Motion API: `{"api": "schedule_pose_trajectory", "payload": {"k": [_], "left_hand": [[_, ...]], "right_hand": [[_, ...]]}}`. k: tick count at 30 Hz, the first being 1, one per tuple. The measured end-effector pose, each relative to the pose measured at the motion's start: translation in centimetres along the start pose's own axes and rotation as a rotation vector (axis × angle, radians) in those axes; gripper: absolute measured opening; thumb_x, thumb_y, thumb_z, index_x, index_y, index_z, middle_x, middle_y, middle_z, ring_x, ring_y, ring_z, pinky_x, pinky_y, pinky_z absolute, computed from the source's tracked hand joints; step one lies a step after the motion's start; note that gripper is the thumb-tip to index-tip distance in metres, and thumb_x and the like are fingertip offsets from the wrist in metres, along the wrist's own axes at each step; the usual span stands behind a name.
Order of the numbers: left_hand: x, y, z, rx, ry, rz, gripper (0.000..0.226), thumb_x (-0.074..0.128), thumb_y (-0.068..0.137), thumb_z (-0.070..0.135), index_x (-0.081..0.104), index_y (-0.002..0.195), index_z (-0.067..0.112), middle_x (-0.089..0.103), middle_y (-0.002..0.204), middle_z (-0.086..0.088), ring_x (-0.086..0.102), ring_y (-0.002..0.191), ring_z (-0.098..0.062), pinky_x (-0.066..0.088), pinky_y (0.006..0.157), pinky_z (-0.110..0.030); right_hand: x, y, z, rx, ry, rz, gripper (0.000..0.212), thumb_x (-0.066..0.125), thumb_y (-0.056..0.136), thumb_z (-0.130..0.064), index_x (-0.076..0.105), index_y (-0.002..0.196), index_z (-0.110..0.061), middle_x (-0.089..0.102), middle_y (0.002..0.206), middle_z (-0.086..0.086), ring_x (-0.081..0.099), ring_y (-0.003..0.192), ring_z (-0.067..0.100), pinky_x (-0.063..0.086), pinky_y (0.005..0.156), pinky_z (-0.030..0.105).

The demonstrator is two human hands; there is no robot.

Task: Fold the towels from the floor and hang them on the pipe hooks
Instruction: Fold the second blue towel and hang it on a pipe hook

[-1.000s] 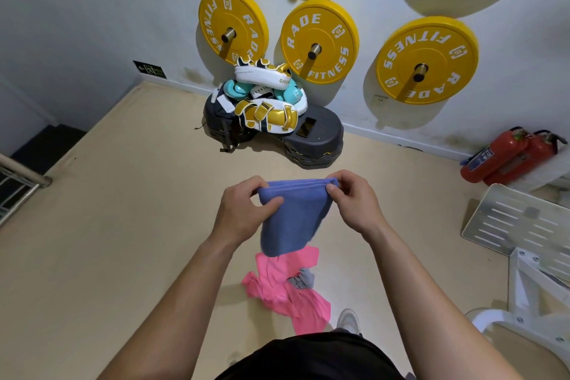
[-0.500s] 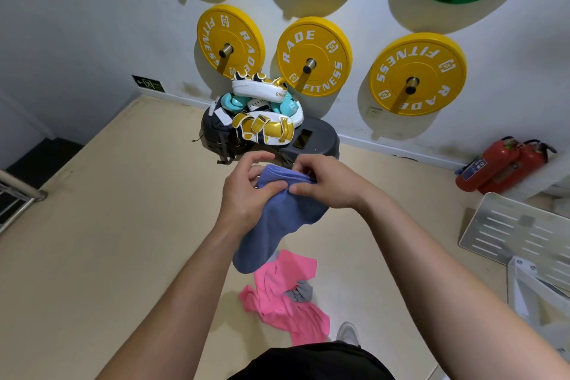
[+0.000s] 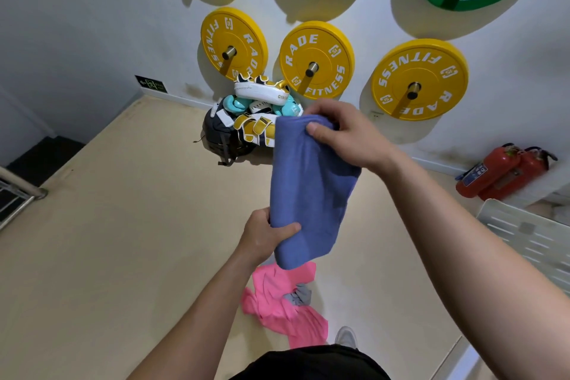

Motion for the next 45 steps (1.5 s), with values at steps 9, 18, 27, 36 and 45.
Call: {"api": "schedule_pose_trajectory", "payload": {"k": [9, 18, 27, 36, 45], "left_hand": [[-5.5, 0.9, -2.6, -0.064, -0.144, 0.025, 0.027, 0.076, 0.083, 0.024, 0.073, 0.103, 0.007, 0.076, 0.101, -0.007, 0.069, 0.091, -0.017, 0.055, 0.088, -0.038], [-5.7, 2.9, -0.1, -0.009, 0.038, 0.565, 0.023, 0.045, 0.102, 0.033, 0.054, 0.090, 0.014, 0.061, 0.083, 0.000, 0.057, 0.079, -0.025, 0.046, 0.067, -0.035], [-3.2, 2.7, -1.4, 0.058, 0.313, 0.601, 0.029, 0.046, 0.100, 0.036, 0.040, 0.078, 0.018, 0.049, 0.068, 0.001, 0.050, 0.069, -0.029, 0.037, 0.060, -0.034], [4.1, 1.0, -0.3, 0.151, 0.238, 0.318, 0.035, 0.050, 0.100, 0.028, 0.047, 0.067, 0.015, 0.050, 0.064, 0.003, 0.042, 0.059, -0.012, 0.032, 0.058, -0.033], [2.7, 0.3, -0.4, 0.034, 0.019, 0.156, 0.034, 0.049, 0.100, 0.034, 0.072, 0.093, 0.010, 0.070, 0.091, -0.008, 0.066, 0.088, -0.028, 0.051, 0.081, -0.041]], "right_hand": [[-3.3, -3.9, 8.1, 0.400, -0.083, 0.451, 0.009, 0.050, 0.099, -0.023, 0.053, 0.096, -0.015, 0.055, 0.085, -0.004, 0.051, 0.082, 0.017, 0.037, 0.068, 0.032], [4.5, -10.6, 12.8, 0.675, -0.117, 0.539, 0.020, 0.037, 0.103, -0.028, 0.042, 0.100, -0.009, 0.060, 0.088, 0.010, 0.056, 0.081, 0.035, 0.040, 0.067, 0.039], [7.2, -12.1, 12.3, 0.684, -0.190, 0.702, 0.017, 0.042, 0.100, -0.022, 0.057, 0.105, -0.014, 0.061, 0.103, 0.006, 0.051, 0.086, 0.021, 0.037, 0.074, 0.032], [14.0, -11.3, 8.1, 0.566, 0.160, 0.493, 0.007, 0.058, 0.092, -0.019, 0.059, 0.092, -0.026, 0.065, 0.086, -0.012, 0.058, 0.072, 0.003, 0.044, 0.065, 0.019], [14.3, -11.9, 7.4, 0.564, 0.281, 0.373, 0.025, 0.063, 0.086, -0.020, 0.068, 0.110, -0.025, 0.070, 0.084, -0.010, 0.059, 0.064, 0.007, 0.055, 0.071, 0.033]]}}
Point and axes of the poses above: each hand's wrist, its own y-axis towards the middle knuckle, its own x-axis out of the palm, z = x × y, the point moved 2 cm from there along y, towards the middle knuckle
